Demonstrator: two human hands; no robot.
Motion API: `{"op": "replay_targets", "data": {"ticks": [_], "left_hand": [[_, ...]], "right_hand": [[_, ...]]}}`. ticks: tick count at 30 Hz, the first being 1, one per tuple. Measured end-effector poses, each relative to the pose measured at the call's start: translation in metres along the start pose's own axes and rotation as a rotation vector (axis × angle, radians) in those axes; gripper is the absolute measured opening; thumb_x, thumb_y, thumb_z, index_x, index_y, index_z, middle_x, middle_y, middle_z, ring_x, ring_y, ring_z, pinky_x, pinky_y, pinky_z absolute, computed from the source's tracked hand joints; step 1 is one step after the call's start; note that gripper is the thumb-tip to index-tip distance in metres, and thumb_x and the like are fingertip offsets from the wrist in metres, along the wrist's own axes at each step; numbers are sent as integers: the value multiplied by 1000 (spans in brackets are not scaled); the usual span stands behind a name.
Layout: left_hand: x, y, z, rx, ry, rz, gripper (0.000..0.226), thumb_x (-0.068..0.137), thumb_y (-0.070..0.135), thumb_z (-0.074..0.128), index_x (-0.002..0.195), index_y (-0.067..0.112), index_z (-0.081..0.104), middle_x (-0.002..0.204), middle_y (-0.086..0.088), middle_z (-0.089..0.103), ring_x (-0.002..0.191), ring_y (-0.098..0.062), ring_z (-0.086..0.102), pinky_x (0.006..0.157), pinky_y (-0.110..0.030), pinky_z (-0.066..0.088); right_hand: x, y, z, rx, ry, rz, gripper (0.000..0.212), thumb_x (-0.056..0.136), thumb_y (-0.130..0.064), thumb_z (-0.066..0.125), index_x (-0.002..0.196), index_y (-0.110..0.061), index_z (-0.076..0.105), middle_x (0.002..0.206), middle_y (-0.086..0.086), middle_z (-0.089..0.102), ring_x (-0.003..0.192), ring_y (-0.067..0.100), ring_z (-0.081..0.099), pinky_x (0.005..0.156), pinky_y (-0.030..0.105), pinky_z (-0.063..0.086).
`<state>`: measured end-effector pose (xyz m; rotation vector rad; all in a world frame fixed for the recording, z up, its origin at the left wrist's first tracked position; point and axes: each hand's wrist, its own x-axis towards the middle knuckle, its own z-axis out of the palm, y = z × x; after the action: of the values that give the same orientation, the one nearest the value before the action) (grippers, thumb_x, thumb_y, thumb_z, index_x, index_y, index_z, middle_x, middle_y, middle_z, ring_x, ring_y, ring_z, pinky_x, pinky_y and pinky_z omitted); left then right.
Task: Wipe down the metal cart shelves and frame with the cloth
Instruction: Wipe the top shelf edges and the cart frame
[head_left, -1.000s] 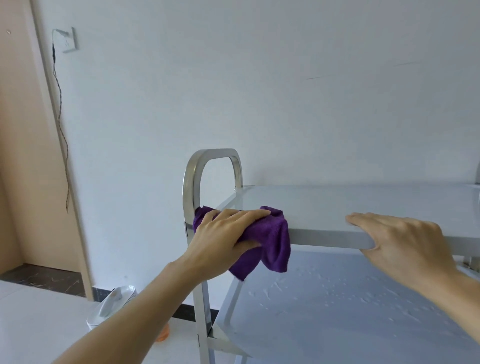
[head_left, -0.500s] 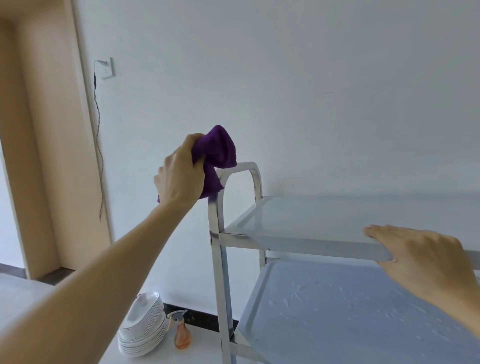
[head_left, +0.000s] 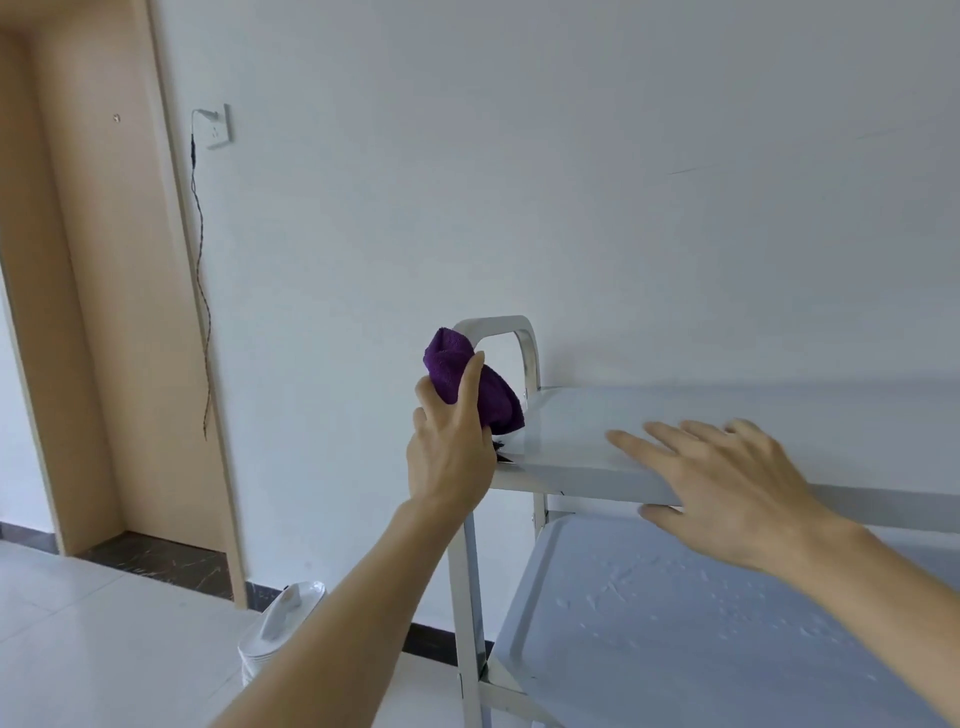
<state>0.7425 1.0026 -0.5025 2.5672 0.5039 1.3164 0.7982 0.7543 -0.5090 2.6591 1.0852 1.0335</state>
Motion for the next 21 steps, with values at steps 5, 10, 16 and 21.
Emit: {"op": "replay_targets", "data": {"ticks": [5,10,16,21], "left_hand": [[6,-7,1,-158,-7,31,75,85,38,52,147,52,14,139,-3,25,92,-24,50,70,-35,43],[39,1,-8,-105,10,-6,57,79,72,28,133,57,36,127,4,36,80,-24,49,78,-36,35],[118,22,-27,133,-270,8,39,89,68,33,111,51,61,111,0,53,87,-26,51,78,-37,33],[138,34,-27,342,-368,92,45,91,30,51,133,44,52,129,-1,52,99,-27,46,77,-36,35]], "right_hand": [[27,-25,11,74,15,-19,62,91,-35,46,146,-47,20,126,-18,55,104,17,61,70,32,42],[24,-25,19,53,37,-19,60,89,-31,44,143,-48,23,130,-18,58,108,16,62,70,32,50],[21,-27,19,39,24,33,61,78,-30,58,135,-49,47,113,-18,68,91,15,68,60,30,52],[23,-29,18,31,55,32,63,81,-33,52,139,-51,38,121,-22,64,99,13,66,64,28,50]]}}
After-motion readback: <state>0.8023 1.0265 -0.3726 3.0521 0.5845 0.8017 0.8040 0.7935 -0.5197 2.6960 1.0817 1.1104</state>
